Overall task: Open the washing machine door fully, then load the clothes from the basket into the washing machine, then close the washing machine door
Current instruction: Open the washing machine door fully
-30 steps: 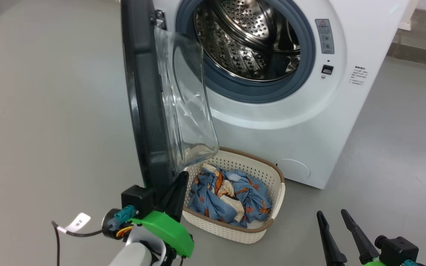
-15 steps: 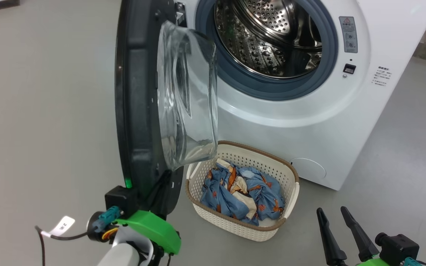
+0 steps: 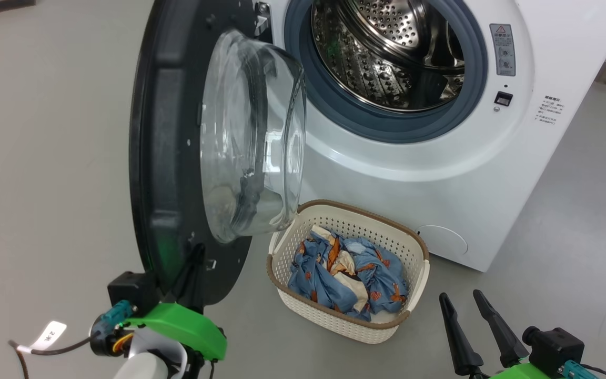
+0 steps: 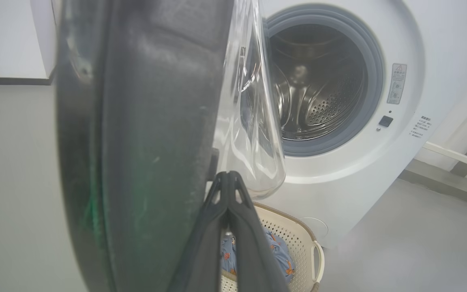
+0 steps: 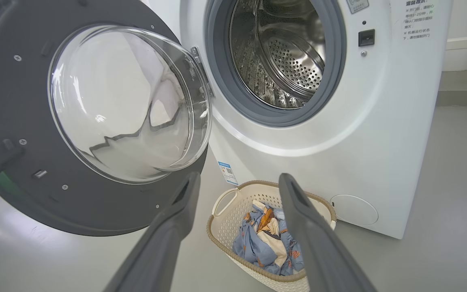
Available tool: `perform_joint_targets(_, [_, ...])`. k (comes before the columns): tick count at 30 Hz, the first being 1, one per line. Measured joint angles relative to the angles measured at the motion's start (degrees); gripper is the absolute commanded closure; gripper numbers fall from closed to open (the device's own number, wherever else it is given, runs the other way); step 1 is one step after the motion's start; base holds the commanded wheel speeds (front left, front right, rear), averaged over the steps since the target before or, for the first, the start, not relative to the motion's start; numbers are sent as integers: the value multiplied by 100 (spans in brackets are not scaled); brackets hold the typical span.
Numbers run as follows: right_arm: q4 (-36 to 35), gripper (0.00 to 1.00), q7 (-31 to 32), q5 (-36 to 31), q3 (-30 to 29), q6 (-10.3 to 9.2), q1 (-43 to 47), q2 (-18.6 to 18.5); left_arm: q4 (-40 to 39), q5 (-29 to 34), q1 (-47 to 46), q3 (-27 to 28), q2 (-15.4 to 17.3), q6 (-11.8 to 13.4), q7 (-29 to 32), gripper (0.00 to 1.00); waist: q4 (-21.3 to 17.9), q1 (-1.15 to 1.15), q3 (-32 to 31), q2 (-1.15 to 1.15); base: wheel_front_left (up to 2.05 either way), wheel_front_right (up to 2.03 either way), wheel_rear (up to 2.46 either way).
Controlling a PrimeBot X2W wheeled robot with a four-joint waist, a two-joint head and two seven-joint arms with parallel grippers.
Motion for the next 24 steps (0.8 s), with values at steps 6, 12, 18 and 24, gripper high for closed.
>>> perform_joint_targets(6, [0,0,0,-51,8,0,1,0,-67,-7,31,131,89,30,0,100,28,0,72,0,0,0,0])
perform_joint_targets(12, [-63,0,1,-163,-15,0,0,-1,-98,-49,53,276,142,35,-9,100,48,0,241,0,0,0,0])
perform_joint_targets(18, [-187,0,60,-277,-67,0,-17,-4,-71,-101,49,561,156,43,-33,100,47,0,493,0,0,0,0])
perform_joint_targets(24, [-349,0,214,-400,-118,0,-166,-11,-201,-101,48,1139,165,69,-33,100,-1,0,778,0,0,0,0])
